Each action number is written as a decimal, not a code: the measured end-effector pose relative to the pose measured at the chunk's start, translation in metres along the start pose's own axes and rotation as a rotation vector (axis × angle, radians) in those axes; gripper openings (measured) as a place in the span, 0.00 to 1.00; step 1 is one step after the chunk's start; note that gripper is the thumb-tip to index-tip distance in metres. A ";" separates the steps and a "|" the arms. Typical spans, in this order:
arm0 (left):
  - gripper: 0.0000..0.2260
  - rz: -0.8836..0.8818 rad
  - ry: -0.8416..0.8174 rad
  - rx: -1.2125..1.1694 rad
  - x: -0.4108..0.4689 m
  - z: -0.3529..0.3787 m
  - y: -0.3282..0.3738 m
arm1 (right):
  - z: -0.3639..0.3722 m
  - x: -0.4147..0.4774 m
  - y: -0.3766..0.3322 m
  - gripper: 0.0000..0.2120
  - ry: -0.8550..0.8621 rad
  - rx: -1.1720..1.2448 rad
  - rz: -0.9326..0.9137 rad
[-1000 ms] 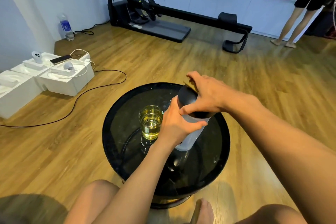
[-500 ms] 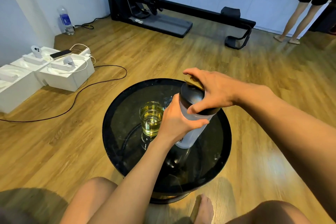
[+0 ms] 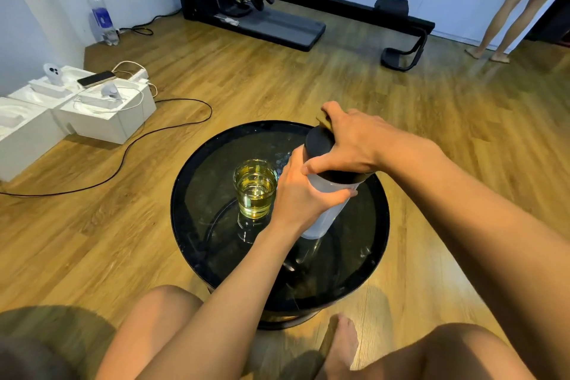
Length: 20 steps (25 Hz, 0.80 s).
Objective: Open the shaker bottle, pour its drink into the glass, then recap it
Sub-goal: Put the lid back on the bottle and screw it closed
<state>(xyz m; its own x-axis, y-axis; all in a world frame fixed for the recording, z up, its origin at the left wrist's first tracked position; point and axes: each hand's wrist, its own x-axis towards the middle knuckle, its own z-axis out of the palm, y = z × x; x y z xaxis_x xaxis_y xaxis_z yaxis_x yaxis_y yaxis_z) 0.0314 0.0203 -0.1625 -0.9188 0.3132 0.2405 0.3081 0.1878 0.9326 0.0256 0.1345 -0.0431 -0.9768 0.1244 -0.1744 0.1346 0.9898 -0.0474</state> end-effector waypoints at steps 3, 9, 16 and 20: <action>0.37 -0.006 0.011 -0.025 -0.002 -0.001 0.002 | -0.002 -0.002 0.002 0.53 -0.021 0.007 -0.064; 0.36 0.025 0.025 0.006 -0.004 0.001 0.001 | -0.011 -0.002 0.008 0.52 -0.064 0.045 -0.206; 0.33 0.037 -0.002 0.002 0.000 -0.003 -0.003 | -0.003 -0.003 0.002 0.51 -0.009 0.044 -0.095; 0.38 -0.055 0.005 -0.010 0.000 0.001 -0.005 | 0.007 0.000 -0.019 0.47 0.039 0.016 0.272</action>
<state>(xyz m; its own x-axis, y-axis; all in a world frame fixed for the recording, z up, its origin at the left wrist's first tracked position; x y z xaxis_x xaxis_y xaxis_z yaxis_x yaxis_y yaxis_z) 0.0305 0.0199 -0.1671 -0.9356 0.2979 0.1896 0.2541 0.1953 0.9472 0.0244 0.1156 -0.0489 -0.9102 0.3881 -0.1449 0.3948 0.9186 -0.0197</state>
